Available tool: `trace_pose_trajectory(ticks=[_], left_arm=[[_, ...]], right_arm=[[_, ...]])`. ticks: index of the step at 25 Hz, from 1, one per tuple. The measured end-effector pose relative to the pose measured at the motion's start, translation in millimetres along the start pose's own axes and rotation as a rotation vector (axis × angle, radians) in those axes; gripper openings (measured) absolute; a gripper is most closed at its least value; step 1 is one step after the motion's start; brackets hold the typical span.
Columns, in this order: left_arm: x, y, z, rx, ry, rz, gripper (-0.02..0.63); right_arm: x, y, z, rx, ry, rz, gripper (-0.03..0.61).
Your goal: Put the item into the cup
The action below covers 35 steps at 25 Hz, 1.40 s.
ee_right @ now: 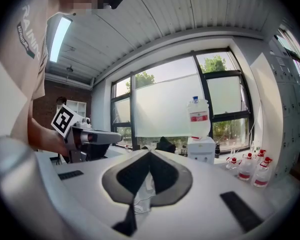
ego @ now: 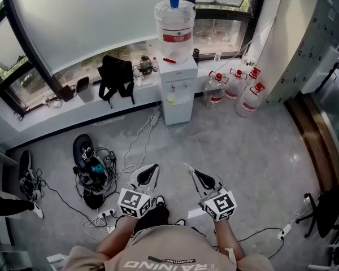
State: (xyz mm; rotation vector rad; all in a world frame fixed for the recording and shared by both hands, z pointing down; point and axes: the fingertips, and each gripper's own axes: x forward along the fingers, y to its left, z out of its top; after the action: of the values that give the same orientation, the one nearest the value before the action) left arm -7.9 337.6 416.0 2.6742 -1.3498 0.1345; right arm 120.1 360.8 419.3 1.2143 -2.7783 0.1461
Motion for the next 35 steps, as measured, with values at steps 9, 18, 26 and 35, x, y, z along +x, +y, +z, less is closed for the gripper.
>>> trace_pose_trajectory(ticks=[9,18,26,35], left_arm=[[52.6,74.1,21.7,0.014,-0.011,-0.052,0.008],[93.8,142.8,31.4,0.047,-0.001,-0.094,0.008],[129.5,159.2,26.1,0.026,0.03,-0.081,0.008],[212.2,184.4,38.1,0.012,0.028,0.003,0.008]], right_arm=[[83.0,-24.6,22.0,-0.019,0.006,-0.022,0.012],[153.8,-44.8,31.4,-0.013,0.0,-0.07,0.012],[176.5,-83.7,22.6,0.011,0.025,-0.066,0.012],[215.2,-171.1,32.5,-0.015,0.01,0.0,0.012]])
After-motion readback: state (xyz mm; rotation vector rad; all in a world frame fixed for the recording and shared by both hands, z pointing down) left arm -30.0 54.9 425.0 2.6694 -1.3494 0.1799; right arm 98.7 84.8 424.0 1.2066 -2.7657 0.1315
